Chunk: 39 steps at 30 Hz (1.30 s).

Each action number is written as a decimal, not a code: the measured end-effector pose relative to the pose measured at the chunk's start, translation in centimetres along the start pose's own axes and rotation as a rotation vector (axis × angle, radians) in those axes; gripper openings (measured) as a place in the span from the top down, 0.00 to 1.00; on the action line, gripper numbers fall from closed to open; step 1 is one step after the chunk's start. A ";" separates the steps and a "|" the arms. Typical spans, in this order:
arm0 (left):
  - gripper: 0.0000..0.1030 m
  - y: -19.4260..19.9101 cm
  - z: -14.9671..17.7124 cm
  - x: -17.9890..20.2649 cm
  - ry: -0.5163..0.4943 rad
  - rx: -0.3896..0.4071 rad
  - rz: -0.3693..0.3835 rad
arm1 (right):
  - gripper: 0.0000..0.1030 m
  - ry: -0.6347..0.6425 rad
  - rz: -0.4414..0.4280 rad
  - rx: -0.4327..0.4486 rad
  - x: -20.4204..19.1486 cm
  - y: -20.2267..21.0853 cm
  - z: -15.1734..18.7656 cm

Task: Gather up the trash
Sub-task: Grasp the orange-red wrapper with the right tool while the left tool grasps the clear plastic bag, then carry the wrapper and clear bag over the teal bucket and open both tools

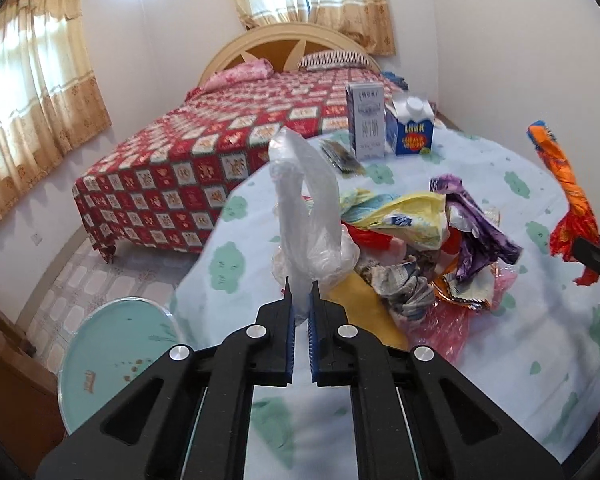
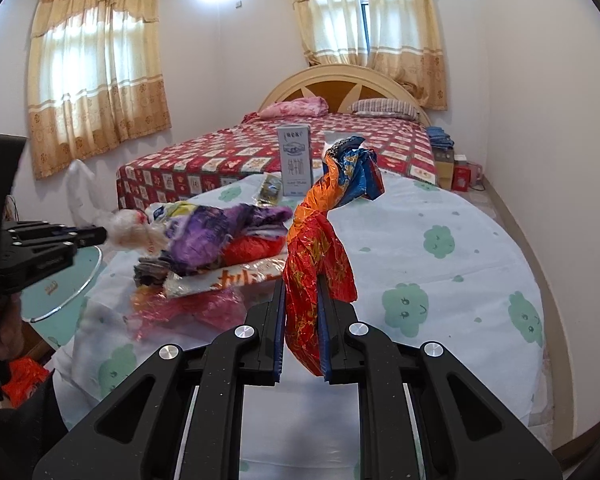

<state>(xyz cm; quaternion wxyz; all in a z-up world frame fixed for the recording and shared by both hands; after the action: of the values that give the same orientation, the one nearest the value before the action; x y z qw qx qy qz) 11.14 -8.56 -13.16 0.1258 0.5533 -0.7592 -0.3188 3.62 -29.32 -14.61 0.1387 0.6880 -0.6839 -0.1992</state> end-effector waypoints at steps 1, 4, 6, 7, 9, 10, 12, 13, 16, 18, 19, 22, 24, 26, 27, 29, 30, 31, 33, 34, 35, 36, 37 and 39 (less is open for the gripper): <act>0.95 0.8 0.0 -0.5 -0.001 0.014 -0.007 | 0.86 0.004 -0.005 0.004 -0.3 0.1 -0.2; 0.95 2.3 -0.1 -1.9 0.010 0.038 -0.019 | 0.86 0.020 -0.017 0.010 -1.4 0.1 -0.8; 0.95 3.0 0.0 -2.6 0.013 0.052 -0.032 | 0.86 0.028 -0.028 0.011 -2.1 0.0 -1.1; 0.95 3.4 0.0 -3.0 0.014 0.062 -0.043 | 0.86 0.033 -0.033 0.011 -2.5 -0.1 -1.3; 0.95 3.7 0.2 -3.5 0.025 0.068 -0.045 | 0.86 0.039 -0.039 0.012 -3.1 -0.2 -1.5; 0.96 3.9 0.2 -3.6 0.026 0.070 -0.046 | 0.86 0.041 -0.042 0.013 -3.4 -0.3 -1.7; 0.96 4.1 0.1 -4.0 0.033 0.075 -0.047 | 0.86 0.048 -0.051 0.017 -4.0 -0.4 -2.0; 0.96 4.3 0.1 -4.2 0.036 0.079 -0.047 | 0.86 0.051 -0.055 0.019 -4.3 -0.3 -2.2; 0.96 5.2 0.1 -5.1 0.039 0.096 -0.063 | 0.86 0.060 -0.068 0.029 -5.2 -0.2 -2.8; 0.96 5.5 0.2 -5.7 0.040 0.102 -0.077 | 0.86 0.066 -0.080 0.034 -6.0 -0.2 -3.2; 0.96 5.6 0.2 -6.0 0.041 0.103 -0.083 | 0.86 0.073 -0.086 0.034 -6.4 -0.3 -3.4; 0.96 5.8 0.7 -7.2 0.047 0.102 -0.108 | 0.86 0.090 -0.102 0.032 -7.5 -0.7 -3.7; 0.96 5.9 1.1 -8.1 0.054 0.100 -0.125 | 0.86 0.104 -0.111 0.026 -8.4 -1.2 -3.8; 0.96 6.0 1.4 -8.8 0.063 0.099 -0.140 | 0.86 0.117 -0.122 0.020 -9.3 -1.6 -3.9; 0.96 6.0 1.6 -9.3 0.069 0.097 -0.148 | 0.86 0.122 -0.125 0.019 -9.6 -1.7 -3.9; 0.96 6.0 1.9 -10.0 0.075 0.094 -0.160 | 0.86 0.133 -0.133 0.018 -10.3 -2.0 -4.1; 0.96 6.1 2.0 -10.3 0.077 0.094 -0.165 | 0.86 0.142 -0.138 0.018 -10.7 -2.1 -4.1; 0.96 6.1 2.1 -10.6 0.078 0.093 -0.172 | 0.86 0.149 -0.142 0.018 -11.1 -2.2 -4.2; 0.96 6.1 2.3 -11.2 0.081 0.090 -0.181 | 0.86 0.161 -0.149 0.018 -11.9 -2.3 -4.4; 0.96 6.1 2.5 -11.5 0.083 0.087 -0.186 | 0.86 0.166 -0.152 0.018 -12.1 -2.4 -4.4; 0.96 6.2 2.6 -11.9 0.085 0.085 -0.190 | 0.86 0.174 -0.156 0.018 -12.5 -2.5 -4.6; 0.96 6.2 2.8 -12.1 0.088 0.084 -0.194 | 0.86 0.179 -0.159 0.018 -12.9 -2.5 -4.7; 0.96 6.2 2.9 -12.5 0.092 0.082 -0.197 | 0.86 0.185 -0.162 0.019 -13.2 -2.6 -4.8; 0.95 6.3 3.2 -13.1 0.097 0.079 -0.206 | 0.86 0.194 -0.168 0.020 -13.9 -2.7 -5.1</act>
<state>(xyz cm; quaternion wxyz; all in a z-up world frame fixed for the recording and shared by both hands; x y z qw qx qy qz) 9.31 5.71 -9.58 0.1070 0.6476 -0.7033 -0.2730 8.52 -15.83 -10.21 0.1802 0.7604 -0.6090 -0.1358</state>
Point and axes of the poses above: each gripper's, at about its wrist camera, not at the fingertips, and y roughly against the way its jaws point, x to its right, z to its underside, the point moved 9 cm from there along -y, roughly the way its jaws point
